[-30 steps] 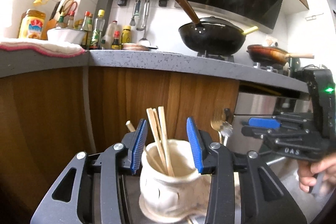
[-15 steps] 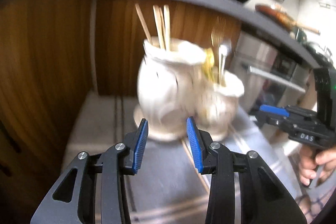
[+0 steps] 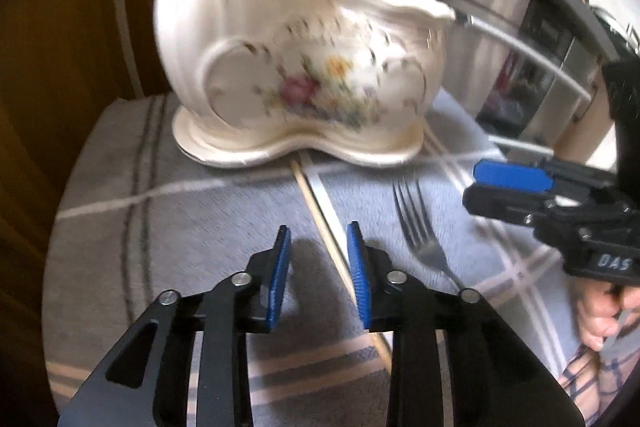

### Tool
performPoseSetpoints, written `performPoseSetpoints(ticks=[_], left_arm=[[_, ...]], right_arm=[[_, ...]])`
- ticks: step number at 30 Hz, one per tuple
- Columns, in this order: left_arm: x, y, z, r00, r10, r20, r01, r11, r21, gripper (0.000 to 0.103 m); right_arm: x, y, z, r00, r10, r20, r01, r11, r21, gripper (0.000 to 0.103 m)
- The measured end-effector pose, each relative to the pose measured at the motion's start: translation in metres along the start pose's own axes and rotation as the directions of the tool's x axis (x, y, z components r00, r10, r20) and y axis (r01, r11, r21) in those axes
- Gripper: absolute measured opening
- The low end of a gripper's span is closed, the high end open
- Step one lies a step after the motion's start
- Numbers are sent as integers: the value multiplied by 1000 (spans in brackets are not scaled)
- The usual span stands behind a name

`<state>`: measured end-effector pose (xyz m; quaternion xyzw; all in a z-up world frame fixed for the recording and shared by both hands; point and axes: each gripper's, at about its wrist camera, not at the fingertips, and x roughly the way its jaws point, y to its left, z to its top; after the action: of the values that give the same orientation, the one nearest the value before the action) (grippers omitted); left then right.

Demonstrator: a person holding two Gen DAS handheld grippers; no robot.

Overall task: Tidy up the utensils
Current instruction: 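Move both open tools down to the last chopstick and silver fork, then close left tool on the last chopstick while right tool grasps the silver fork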

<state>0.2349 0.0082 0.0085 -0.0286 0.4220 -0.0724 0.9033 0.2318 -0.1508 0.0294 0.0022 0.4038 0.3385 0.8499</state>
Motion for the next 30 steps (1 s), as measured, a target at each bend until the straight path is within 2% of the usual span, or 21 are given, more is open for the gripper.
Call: performPoseSetpoints(ticks=[4,6,11,19,28,30], left_arm=[[3,-14,0,1000,30,-6,-29,997,66,18],[4,-19,0,998,59,-5,-58,992,111,9],[1,-20,-4,998,60,-1,-59,986,153,7],[-16,1,-18,998,62,-15,-60,989,137,5],[-30,25,-26,996,77,-52,-71,991,115,5],[-29,26,-25,994,83,-64,-73,988,134,9]], right_arm=[[4,1,-1,1000,6,-11,-6,1000,-9,41],[7,4,-1,1000,13,-23,-13,1000,-21,41],[18,13,-7,998,9,-62,-13,998,-62,41],[31,22,-6,995,5,-95,-13,996,-85,41],[52,35,0,992,-25,-126,9,993,-121,44],[54,39,0,992,-44,-120,27,990,-139,44]])
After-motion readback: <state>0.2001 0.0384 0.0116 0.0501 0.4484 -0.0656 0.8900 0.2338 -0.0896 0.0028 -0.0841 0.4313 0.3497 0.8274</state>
